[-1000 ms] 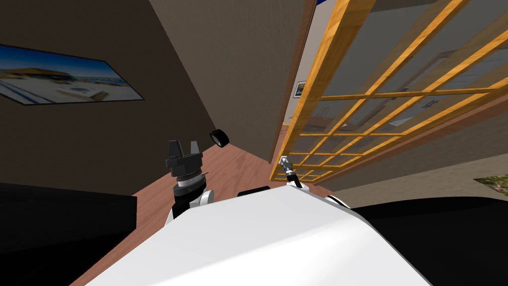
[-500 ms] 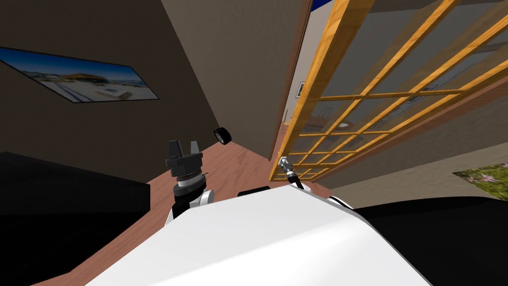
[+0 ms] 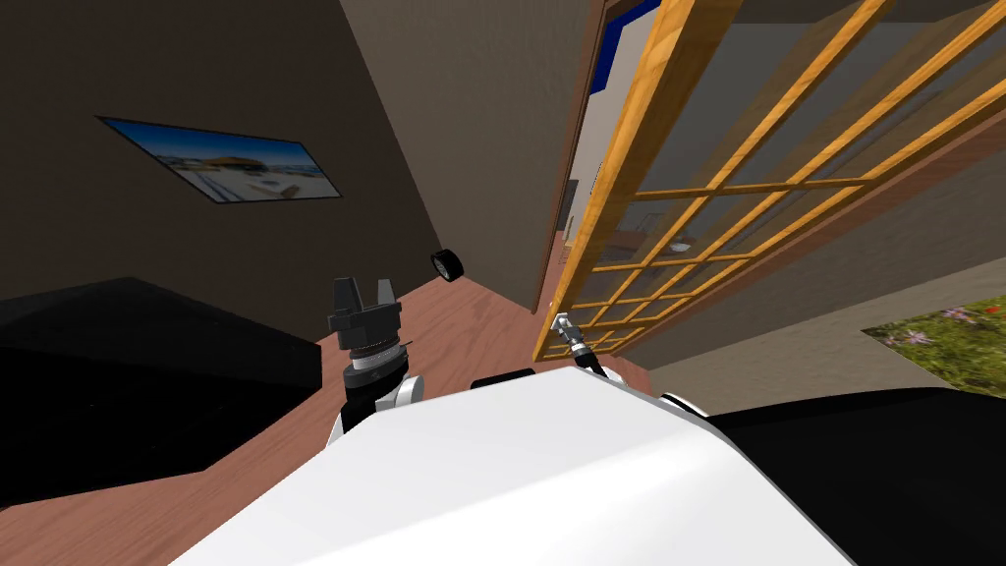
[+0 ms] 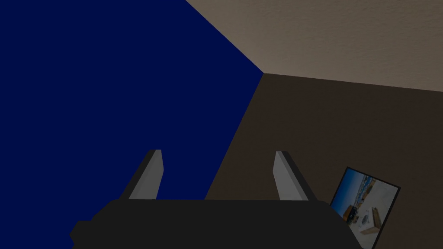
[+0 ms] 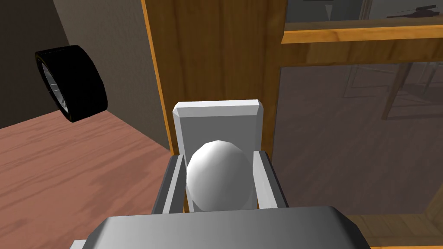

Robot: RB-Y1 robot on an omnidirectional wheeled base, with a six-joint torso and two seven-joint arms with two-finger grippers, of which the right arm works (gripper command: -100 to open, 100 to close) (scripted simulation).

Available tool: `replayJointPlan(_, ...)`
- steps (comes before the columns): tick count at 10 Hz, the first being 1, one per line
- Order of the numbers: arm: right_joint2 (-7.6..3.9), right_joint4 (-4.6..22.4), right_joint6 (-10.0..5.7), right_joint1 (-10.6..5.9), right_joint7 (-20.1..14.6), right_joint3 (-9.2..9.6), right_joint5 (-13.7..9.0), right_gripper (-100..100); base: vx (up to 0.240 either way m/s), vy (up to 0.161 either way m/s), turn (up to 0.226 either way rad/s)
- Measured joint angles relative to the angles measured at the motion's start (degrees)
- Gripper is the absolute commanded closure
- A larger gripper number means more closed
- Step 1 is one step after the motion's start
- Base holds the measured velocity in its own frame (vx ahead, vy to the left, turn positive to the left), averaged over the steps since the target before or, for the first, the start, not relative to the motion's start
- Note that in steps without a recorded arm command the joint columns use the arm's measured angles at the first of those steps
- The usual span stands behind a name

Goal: Pull the door open

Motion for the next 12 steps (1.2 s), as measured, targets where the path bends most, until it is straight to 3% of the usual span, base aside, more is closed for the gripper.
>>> replayJointPlan(4,-1.39,0.18,-1.97,0.86,-1.74,1.33,0.84,100,-0.168,-0.036,0.095)
replayJointPlan(10,-3.84,1.66,-7.26,3.01,-5.21,4.33,2.83,100,-0.193,-0.056,0.093)
replayJointPlan(12,-4.11,1.68,-7.57,3.42,-5.43,4.50,2.93,100,-0.146,-0.043,0.138)
